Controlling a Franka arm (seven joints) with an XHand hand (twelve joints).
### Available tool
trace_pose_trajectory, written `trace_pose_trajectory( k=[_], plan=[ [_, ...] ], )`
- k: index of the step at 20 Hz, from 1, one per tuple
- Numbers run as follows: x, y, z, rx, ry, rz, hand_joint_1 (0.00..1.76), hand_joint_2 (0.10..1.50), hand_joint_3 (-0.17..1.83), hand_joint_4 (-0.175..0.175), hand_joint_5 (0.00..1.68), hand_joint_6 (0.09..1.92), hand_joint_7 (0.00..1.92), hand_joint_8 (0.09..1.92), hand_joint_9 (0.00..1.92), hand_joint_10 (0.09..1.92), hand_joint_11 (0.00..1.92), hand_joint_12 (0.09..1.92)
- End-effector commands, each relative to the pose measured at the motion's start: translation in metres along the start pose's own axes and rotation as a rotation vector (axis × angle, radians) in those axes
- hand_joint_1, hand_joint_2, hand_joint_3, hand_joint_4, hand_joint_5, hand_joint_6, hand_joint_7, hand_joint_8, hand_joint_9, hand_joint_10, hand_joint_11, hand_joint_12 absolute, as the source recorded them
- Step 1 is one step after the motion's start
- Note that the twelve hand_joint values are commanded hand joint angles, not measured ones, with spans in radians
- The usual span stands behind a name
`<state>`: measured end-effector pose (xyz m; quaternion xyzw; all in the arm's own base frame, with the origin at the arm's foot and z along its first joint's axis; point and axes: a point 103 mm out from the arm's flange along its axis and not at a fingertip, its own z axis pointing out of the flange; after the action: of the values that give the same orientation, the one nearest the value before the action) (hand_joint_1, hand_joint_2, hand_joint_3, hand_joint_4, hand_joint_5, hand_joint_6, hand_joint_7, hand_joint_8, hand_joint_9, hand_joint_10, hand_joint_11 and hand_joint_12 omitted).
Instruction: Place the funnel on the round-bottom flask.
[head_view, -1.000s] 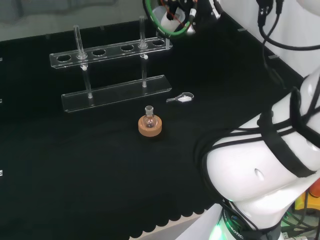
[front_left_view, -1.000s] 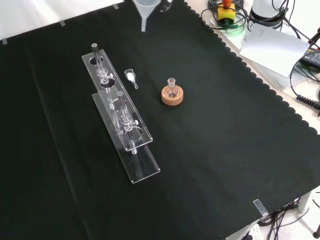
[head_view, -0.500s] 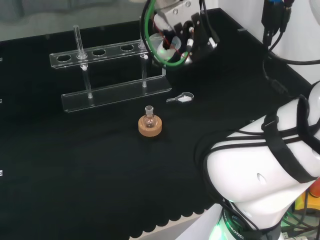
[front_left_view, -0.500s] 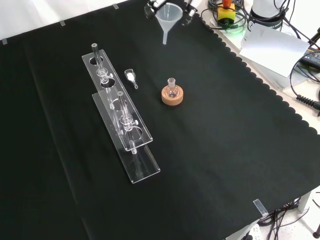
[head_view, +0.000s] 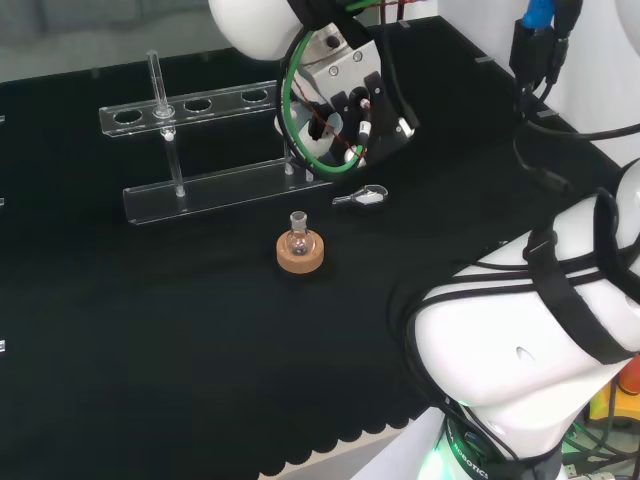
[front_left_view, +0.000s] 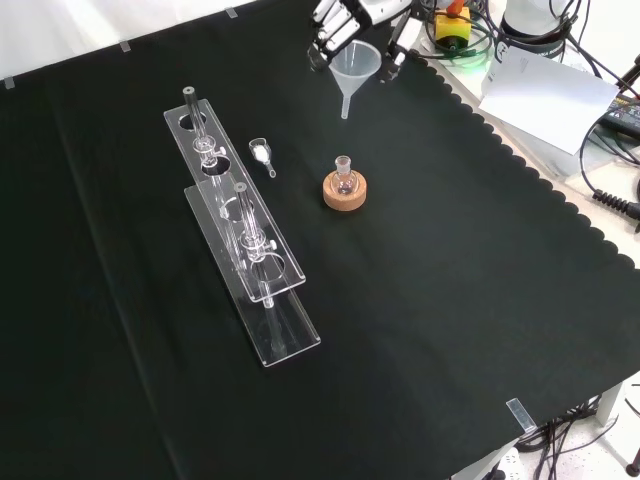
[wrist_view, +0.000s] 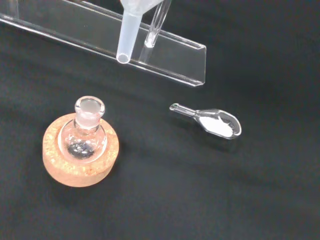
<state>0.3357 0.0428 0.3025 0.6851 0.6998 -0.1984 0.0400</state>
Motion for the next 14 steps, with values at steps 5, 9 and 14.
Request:
trace_pose_trajectory(
  k=[5, 9, 14],
  plan=[
    [0.016, 0.012, 0.019, 0.012, 0.003, -0.037, 0.88, 1.15, -0.17, 0.014, 0.79, 0.77, 0.62, 0.63, 0.96, 0.41, 0.68, 1.23],
    [0.021, 0.016, 0.027, 0.022, 0.004, -0.047, 0.88, 1.15, -0.17, 0.014, 0.79, 0.77, 0.62, 0.63, 0.96, 0.41, 0.68, 1.23],
    [0.024, 0.019, 0.032, 0.025, 0.006, -0.052, 0.88, 1.15, -0.17, 0.013, 0.79, 0.77, 0.63, 0.63, 0.96, 0.41, 0.68, 1.23]
  ],
)
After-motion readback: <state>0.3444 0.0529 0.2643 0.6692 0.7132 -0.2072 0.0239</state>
